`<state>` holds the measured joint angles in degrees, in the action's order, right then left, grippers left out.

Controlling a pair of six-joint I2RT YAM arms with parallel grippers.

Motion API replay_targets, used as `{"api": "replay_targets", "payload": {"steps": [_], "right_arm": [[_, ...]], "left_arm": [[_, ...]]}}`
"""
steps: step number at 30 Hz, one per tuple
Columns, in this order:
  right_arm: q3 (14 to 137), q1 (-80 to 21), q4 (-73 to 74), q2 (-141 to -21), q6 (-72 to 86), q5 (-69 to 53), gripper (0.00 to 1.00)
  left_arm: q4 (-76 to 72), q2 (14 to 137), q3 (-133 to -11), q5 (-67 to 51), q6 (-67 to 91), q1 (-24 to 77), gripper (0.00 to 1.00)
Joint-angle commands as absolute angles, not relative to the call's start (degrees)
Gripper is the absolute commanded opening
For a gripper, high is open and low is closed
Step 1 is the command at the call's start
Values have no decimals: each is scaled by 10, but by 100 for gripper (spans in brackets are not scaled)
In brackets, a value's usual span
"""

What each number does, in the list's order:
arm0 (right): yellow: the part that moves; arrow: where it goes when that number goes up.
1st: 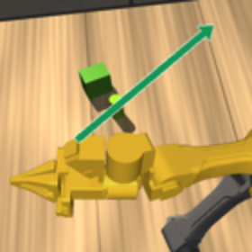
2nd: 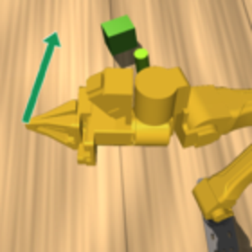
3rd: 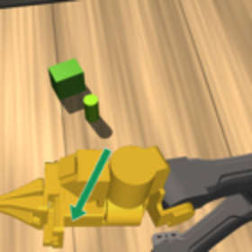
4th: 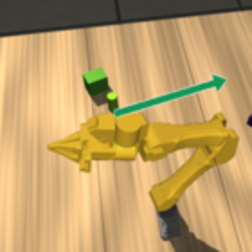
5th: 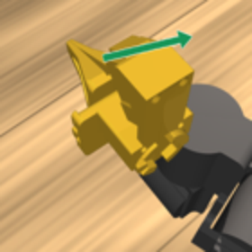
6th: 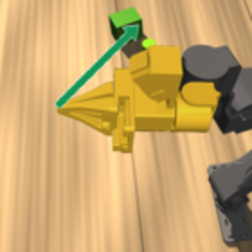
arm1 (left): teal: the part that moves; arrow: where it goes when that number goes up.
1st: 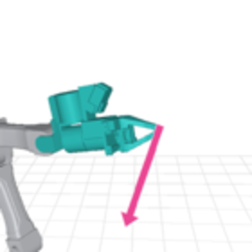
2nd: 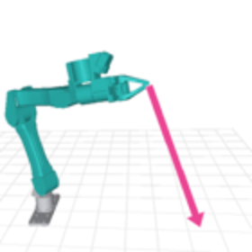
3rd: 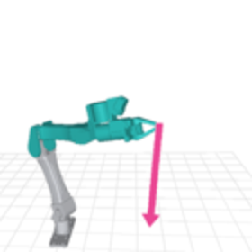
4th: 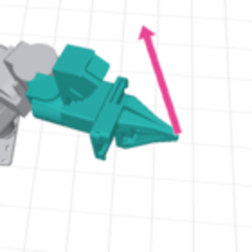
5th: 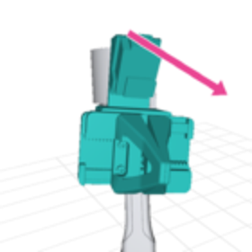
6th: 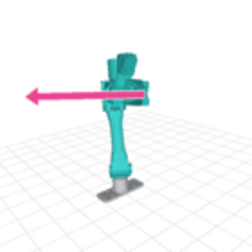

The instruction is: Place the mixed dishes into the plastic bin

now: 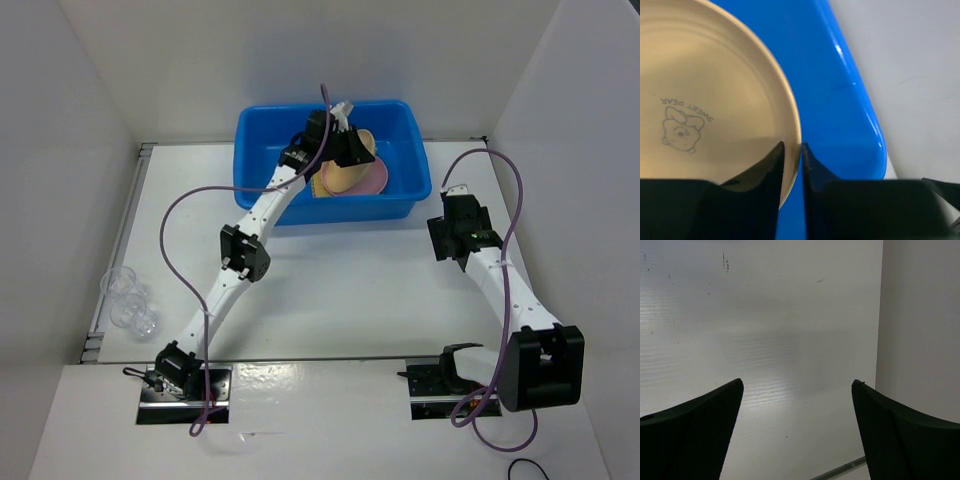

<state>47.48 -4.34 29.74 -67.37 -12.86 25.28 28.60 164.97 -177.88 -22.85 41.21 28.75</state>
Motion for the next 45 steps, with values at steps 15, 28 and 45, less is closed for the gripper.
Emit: {"api": "replay_targets", "payload": {"steps": [15,28,45], "right_arm": [[472,-42,265,-680,-113,279,93],[472,-48,265,-676,-113,268,93],[472,-73,270,-716,-118,258,93]], "left_arm": [[375,1558,-1794,-144,353,294,100],[743,1160,-1468,343,421,236,78],[651,857,-803,270,568,-115,91]]}}
